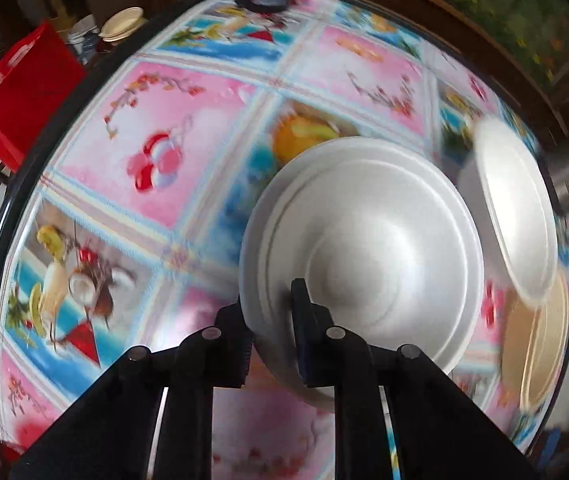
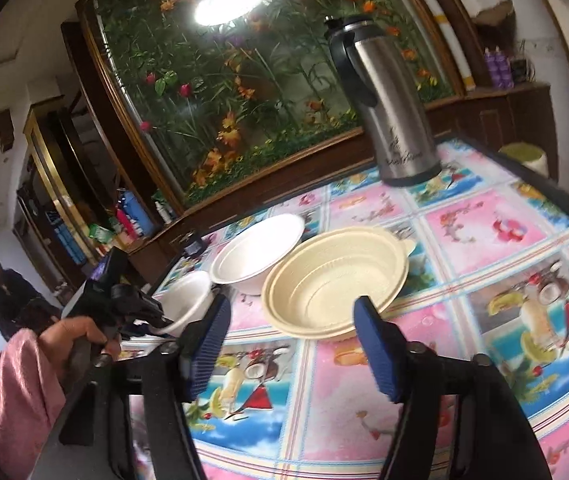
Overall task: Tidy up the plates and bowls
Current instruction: 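Grasp the rim of the white bowl with the left gripper, then lift the white bowl and lower it onto the plate stack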
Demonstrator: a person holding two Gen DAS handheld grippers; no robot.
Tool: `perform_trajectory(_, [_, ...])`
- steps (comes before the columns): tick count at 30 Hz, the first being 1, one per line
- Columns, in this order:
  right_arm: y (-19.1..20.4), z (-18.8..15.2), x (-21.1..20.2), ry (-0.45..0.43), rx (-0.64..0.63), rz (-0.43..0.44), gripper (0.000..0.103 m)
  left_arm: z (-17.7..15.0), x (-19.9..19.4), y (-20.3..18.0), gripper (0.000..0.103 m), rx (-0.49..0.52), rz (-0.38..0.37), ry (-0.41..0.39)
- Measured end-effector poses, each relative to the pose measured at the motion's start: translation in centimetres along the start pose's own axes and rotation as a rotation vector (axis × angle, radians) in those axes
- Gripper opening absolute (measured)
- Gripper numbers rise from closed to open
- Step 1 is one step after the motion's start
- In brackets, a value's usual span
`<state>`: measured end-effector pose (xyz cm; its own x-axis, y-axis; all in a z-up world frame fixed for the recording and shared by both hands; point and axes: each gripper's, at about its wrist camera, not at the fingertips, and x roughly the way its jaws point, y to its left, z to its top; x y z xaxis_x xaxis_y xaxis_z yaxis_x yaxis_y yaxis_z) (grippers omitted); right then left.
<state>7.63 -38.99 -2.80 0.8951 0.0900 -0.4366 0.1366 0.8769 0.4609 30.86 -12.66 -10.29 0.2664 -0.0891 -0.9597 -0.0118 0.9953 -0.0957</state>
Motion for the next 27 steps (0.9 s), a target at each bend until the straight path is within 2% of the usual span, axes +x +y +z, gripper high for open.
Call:
perform_trajectory(2, [-0.2,-0.1,0.2,0.020,0.017,0.026,0.058,-2.2,-0.8,-1.1,0.015,0.077,-0.014,0.012])
perform_trajectory(6, [0.2,-0.6,1.1,0.093,0.012,0.072,0.054,-8.8,-2.2,-2.9,0.015,0.198,-0.054,0.055])
perform_trajectory(11, [1.2,-2.0,2.0,0.204,-0.013,0.119,0.053,-15.2,-3.7,-3.3,0.015,0.256,-0.082,0.057])
perform_trajectory(17, [2.8,-4.4,1.9,0.294,-0.066,0.099,0.052,-19.7,-4.8,-2.3,0.015,0.249,-0.117,0.053])
perform_trajectory(24, [4.0,-8.0,-0.5,0.349,-0.083,0.053,0.052,-22.4,-5.3,-2.5,0.015,0.282,-0.140,0.034])
perform_trajectory(27, [4.2,-9.4,-1.1,0.394,-0.077,0.016,0.052,-22.4,-5.7,-2.8,0.015,0.295,-0.142,0.026])
